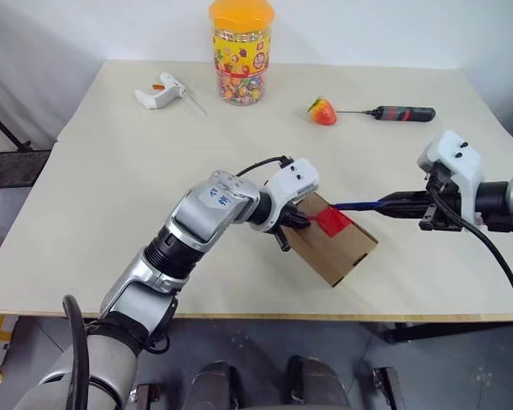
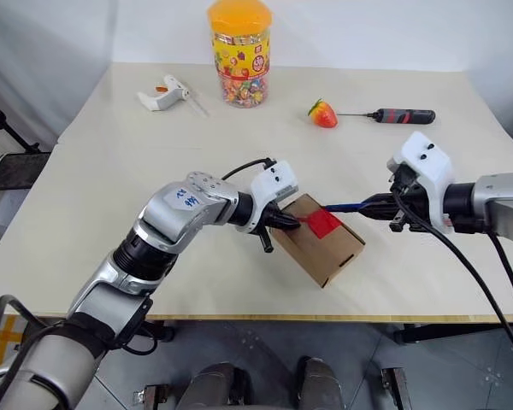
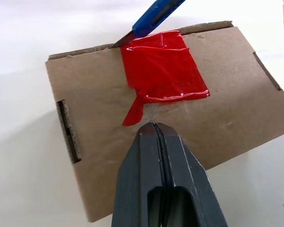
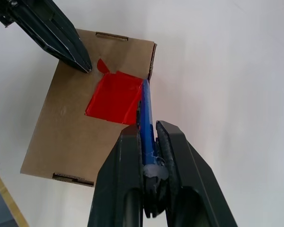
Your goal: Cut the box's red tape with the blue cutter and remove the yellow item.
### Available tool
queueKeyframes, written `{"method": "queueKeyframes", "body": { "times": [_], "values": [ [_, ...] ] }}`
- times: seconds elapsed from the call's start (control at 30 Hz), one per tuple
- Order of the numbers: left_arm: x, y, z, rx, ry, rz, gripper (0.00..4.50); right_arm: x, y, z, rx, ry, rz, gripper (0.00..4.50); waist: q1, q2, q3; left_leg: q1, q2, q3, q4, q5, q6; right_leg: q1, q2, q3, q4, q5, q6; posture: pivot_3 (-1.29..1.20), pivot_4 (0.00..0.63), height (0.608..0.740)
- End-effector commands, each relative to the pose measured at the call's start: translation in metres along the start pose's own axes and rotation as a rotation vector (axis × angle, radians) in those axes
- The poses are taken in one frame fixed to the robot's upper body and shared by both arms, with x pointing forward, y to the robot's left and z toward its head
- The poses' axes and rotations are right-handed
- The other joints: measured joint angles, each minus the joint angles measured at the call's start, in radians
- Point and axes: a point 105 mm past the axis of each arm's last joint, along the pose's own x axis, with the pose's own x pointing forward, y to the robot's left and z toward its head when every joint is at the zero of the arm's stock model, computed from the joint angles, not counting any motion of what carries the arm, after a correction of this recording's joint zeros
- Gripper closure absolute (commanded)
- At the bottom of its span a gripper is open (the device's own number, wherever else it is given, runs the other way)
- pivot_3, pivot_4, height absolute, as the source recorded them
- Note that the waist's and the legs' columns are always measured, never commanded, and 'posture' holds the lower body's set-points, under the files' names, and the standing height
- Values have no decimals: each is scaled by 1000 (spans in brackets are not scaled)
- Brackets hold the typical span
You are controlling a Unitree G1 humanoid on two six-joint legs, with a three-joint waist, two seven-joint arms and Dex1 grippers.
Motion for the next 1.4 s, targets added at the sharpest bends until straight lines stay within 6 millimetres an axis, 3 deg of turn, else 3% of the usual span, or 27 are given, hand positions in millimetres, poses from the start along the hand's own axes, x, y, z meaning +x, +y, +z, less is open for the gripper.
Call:
{"method": "queueKeyframes", "body": {
  "times": [0.03,0.33,0.57,0.93,1.13,1.3,1.4],
  "values": [
    [15,-4,-25,-70,121,-8,4500,-5,2,-5,13,70,30,4350,2,0,0,0,0,0,0,0,0,0,0,0,0,0,0,0,150,740],
    [18,-1,-29,-100,131,11,4500,6,1,-5,47,109,55,4350,2,-2,-2,1,0,-1,1,0,0,2,-1,0,0,0,0,0,150,740],
    [19,1,-32,-118,138,27,4500,-10,-6,8,51,121,28,4350,5,-1,-3,2,-1,-2,2,0,0,4,-2,-1,0,0,0,0,150,740],
    [23,4,-32,-136,140,47,4500,-28,-2,-8,48,223,46,4350,11,-1,-3,2,-1,-5,3,0,1,6,-3,-1,0,0,0,0,150,740],
    [23,7,-32,-135,137,54,4500,-50,-7,-6,40,203,-4,4350,9,-1,-3,3,-1,-10,3,0,1,11,-4,0,-3,0,0,0,150,740],
    [20,8,-25,-111,87,39,4500,-81,-16,10,66,13,-105,4350,10,-1,-3,3,-1,-12,4,0,1,13,-4,-1,-3,0,0,0,150,740],
    [18,9,-22,-107,67,27,4500,-93,-23,3,106,-96,-174,4350,9,-2,-3,3,-1,-13,5,0,1,14,-4,-2,-4,0,0,0,150,740]
  ]
}}
